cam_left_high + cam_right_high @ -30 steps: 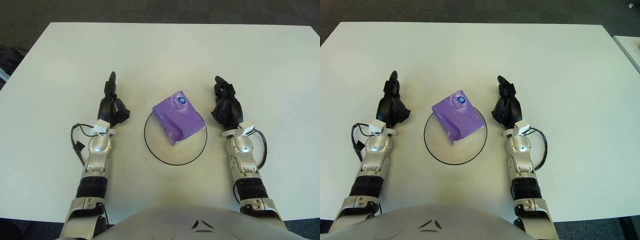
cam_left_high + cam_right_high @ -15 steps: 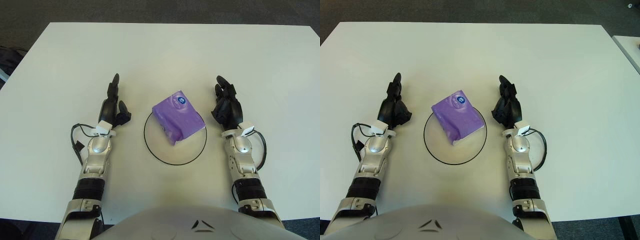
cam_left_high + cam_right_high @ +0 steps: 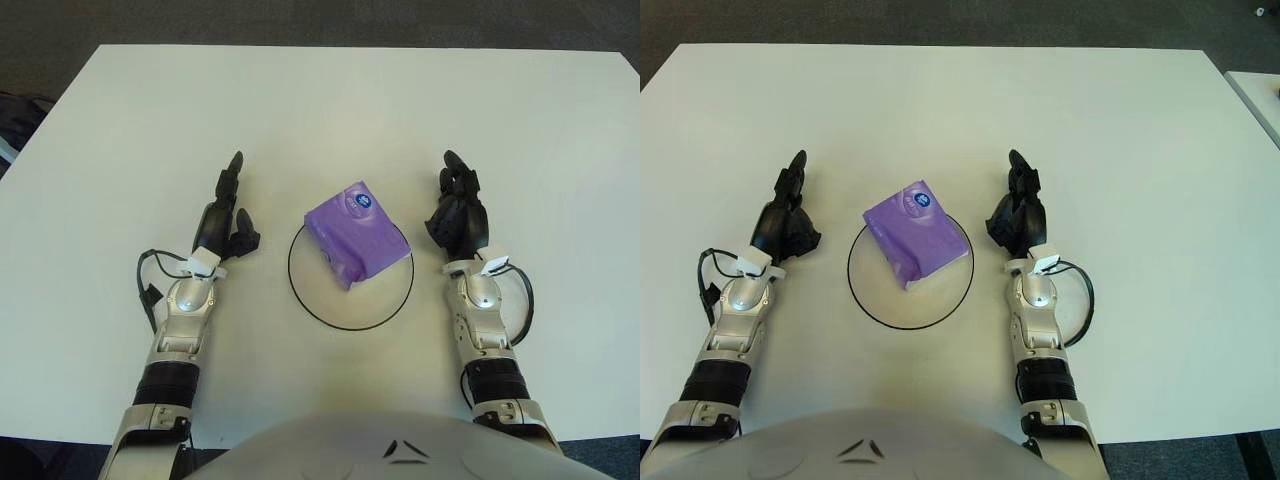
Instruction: Put the tissue paper into the plate.
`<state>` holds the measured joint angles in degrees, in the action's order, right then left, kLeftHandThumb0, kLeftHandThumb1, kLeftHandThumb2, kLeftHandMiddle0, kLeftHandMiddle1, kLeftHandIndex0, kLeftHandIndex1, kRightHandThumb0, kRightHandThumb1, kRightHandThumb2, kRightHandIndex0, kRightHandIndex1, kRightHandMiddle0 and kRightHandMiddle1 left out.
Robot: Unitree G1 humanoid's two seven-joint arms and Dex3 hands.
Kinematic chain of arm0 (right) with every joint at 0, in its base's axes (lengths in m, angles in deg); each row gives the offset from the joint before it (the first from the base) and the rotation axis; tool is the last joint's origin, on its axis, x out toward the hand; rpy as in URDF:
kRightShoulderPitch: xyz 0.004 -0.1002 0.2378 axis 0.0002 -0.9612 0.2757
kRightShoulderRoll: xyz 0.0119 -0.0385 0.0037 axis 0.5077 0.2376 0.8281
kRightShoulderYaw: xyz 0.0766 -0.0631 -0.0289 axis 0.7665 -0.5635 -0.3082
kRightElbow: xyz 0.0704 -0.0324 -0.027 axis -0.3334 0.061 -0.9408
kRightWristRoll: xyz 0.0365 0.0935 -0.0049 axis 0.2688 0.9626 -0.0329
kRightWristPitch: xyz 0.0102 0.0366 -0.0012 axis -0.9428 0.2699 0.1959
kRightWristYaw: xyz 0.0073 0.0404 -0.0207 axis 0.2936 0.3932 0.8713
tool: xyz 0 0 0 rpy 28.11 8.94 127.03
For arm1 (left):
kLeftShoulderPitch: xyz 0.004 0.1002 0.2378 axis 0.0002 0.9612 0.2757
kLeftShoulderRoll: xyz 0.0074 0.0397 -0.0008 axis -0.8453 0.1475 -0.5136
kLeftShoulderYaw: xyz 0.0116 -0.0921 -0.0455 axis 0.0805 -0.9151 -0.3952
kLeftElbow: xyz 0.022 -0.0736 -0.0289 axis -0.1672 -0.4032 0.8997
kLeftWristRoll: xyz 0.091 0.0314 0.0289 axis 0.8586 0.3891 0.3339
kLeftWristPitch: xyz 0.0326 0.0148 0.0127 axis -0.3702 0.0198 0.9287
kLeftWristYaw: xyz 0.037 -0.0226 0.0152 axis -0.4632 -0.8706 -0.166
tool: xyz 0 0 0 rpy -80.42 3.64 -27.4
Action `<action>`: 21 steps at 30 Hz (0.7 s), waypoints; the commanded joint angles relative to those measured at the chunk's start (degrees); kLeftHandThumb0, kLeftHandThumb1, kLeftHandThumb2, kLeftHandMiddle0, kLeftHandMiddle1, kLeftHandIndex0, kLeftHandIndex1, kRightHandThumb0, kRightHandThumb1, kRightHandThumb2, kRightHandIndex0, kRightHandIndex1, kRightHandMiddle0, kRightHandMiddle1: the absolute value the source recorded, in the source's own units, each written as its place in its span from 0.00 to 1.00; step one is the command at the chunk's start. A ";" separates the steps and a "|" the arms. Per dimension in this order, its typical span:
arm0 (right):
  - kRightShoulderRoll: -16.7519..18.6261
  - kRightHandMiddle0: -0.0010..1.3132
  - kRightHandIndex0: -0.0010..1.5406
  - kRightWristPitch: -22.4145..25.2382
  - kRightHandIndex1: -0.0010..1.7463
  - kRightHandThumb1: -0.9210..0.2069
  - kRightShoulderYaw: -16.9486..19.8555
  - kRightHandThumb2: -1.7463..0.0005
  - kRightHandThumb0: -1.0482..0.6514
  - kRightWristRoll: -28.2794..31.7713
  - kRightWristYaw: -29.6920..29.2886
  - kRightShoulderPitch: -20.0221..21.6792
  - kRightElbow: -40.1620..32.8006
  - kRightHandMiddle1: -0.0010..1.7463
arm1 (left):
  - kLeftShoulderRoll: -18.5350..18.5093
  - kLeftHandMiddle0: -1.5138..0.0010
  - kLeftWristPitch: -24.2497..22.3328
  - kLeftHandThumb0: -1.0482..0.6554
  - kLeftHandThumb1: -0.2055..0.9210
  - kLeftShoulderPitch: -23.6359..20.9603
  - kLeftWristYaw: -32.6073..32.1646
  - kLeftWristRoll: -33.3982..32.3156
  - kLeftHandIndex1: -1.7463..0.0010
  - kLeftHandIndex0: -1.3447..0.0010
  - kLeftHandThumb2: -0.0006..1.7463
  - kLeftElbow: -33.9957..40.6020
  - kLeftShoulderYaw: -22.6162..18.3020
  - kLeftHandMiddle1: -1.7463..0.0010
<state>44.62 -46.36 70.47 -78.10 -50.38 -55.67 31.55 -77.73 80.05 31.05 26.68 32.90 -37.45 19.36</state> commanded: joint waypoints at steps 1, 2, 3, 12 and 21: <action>1.75 0.00 0.12 4.07 0.01 0.00 -0.30 0.44 0.19 -0.37 -0.53 -7.62 5.54 0.21 | -0.16 1.00 -1.40 0.05 1.00 4.02 1.30 0.00 0.81 1.00 0.71 -2.70 0.77 1.00; 1.78 0.00 0.12 4.03 0.01 0.00 -0.31 0.44 0.19 -0.38 -0.60 -7.65 5.50 0.21 | -0.14 1.00 -1.44 0.05 1.00 3.95 1.42 -0.19 0.81 1.00 0.71 -2.63 0.81 1.00; 1.81 0.00 0.12 4.08 0.01 0.00 -0.34 0.44 0.19 -0.39 -0.68 -7.67 5.34 0.21 | -0.08 1.00 -1.49 0.05 1.00 3.81 1.46 -0.37 0.81 1.00 0.72 -2.62 0.80 1.00; 2.03 0.00 0.13 4.90 0.01 0.00 -0.72 0.45 0.20 -0.95 -1.46 -8.47 3.67 0.21 | 0.01 0.98 -2.61 0.06 1.00 4.34 1.83 -1.34 0.78 1.00 0.72 -1.73 0.85 0.99; 2.46 0.00 0.14 7.47 0.02 0.00 -0.87 0.45 0.20 -1.34 -2.69 -9.33 1.38 0.22 | -0.01 0.97 -2.13 0.06 1.00 4.29 1.67 -0.93 0.75 1.00 0.72 -1.81 1.09 0.99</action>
<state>45.92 -45.42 69.96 -78.92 -52.51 -58.14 28.66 -77.84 80.17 32.06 27.47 31.68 -36.54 19.81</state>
